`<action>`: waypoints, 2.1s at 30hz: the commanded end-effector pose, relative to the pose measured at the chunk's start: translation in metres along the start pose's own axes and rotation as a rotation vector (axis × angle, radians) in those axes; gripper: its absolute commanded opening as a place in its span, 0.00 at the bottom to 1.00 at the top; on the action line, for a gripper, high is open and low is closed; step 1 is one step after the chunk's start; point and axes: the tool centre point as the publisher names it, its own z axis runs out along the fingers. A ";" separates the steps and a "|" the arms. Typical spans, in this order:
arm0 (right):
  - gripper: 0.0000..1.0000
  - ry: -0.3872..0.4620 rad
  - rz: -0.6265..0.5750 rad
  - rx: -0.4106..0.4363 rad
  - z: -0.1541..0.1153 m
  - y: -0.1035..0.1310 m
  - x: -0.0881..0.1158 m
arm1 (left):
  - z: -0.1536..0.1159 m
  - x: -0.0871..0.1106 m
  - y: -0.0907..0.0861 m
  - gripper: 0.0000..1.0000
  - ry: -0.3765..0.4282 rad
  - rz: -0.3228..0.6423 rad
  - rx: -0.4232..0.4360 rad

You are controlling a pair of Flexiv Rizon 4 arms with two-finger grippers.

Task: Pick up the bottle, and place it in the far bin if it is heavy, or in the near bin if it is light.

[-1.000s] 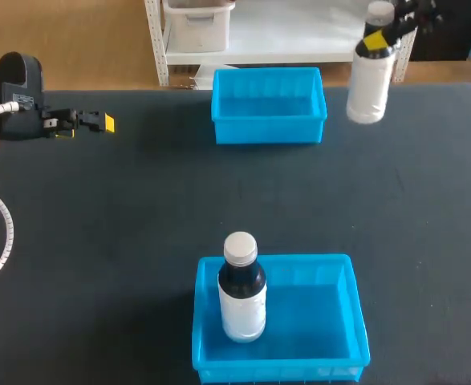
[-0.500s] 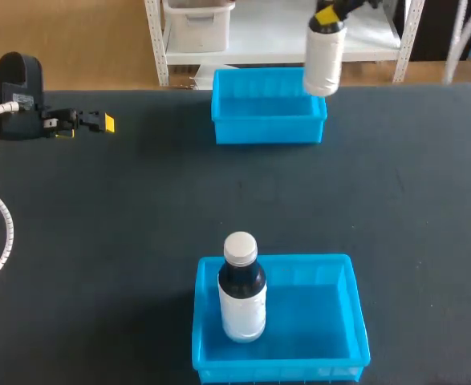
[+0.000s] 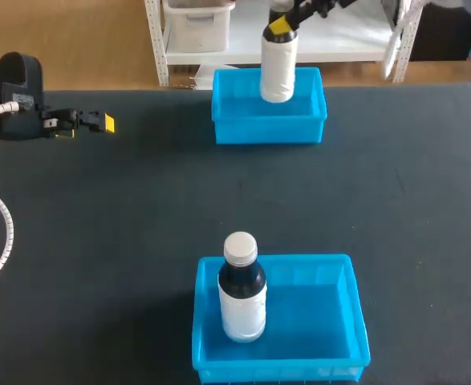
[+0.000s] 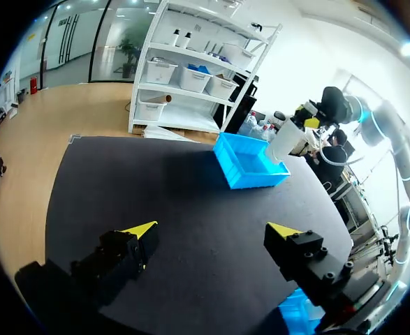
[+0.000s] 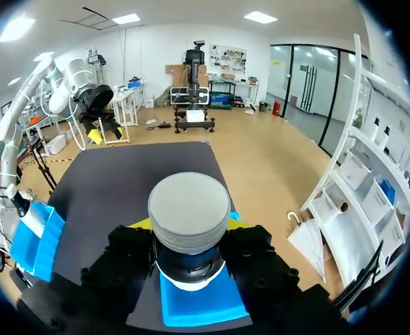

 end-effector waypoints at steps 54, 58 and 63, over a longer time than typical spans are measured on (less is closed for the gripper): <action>1.00 0.065 0.103 -0.273 0.094 -0.033 0.043 | 0.000 0.000 0.000 1.00 0.000 0.000 0.000; 1.00 0.093 0.173 -0.174 0.054 -0.037 0.063 | 0.000 0.000 0.000 1.00 0.000 0.000 0.000; 1.00 0.113 0.242 -0.063 0.001 -0.029 0.083 | 0.000 0.000 0.000 1.00 0.000 0.000 0.000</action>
